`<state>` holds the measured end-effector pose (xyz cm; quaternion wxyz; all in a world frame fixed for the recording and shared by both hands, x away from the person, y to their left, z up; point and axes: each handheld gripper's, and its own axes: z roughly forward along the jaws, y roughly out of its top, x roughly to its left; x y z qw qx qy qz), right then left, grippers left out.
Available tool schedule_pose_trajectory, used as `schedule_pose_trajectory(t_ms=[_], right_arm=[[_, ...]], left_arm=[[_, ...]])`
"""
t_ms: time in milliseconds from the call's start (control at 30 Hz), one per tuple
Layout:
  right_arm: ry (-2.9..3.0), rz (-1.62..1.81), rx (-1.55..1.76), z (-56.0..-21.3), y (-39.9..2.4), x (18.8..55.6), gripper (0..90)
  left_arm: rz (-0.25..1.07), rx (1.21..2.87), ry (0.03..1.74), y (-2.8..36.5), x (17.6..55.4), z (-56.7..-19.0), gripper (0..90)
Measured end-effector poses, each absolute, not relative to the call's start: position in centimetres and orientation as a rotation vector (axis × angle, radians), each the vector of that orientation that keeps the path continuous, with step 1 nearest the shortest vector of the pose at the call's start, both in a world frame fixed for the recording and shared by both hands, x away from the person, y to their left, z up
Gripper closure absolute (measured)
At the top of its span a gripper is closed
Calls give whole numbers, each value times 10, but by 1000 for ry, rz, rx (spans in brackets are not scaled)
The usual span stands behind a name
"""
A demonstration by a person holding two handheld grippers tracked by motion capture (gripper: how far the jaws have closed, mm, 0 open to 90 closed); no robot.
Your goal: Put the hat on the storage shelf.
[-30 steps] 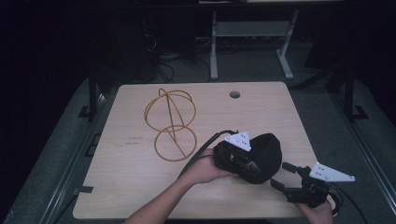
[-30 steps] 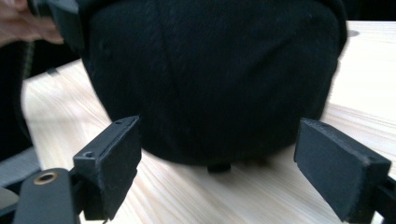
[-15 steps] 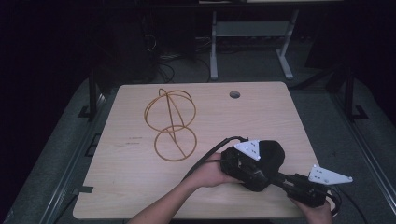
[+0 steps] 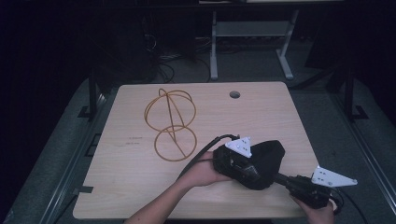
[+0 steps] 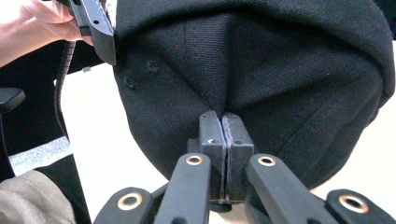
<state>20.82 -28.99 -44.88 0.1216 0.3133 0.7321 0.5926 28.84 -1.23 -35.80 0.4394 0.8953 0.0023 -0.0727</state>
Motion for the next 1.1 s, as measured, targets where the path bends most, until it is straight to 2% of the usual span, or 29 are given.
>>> schedule_pose_trajectory(t_ms=[133,167,200,300,467,867,1100], right_arm=[[2138,1701,897,-445,-288,207,891],[2139,1695,891,-443,-288,207,891],[2134,1677,887,-440,-289,206,891],[2125,1669,878,-436,-291,206,892],[2116,1649,873,-431,-293,207,892],[2114,1614,844,-409,-295,213,893],[2130,1574,804,-381,-296,225,893]], left_arm=[[-157,2219,10,-6,287,-354,624],[-144,2215,20,-3,286,-353,624],[-123,2212,27,2,286,-350,555],[-91,2202,65,13,284,-347,453],[-50,2185,90,34,280,-348,402],[66,2187,169,77,269,-365,355],[118,2165,204,97,265,-378,339]])
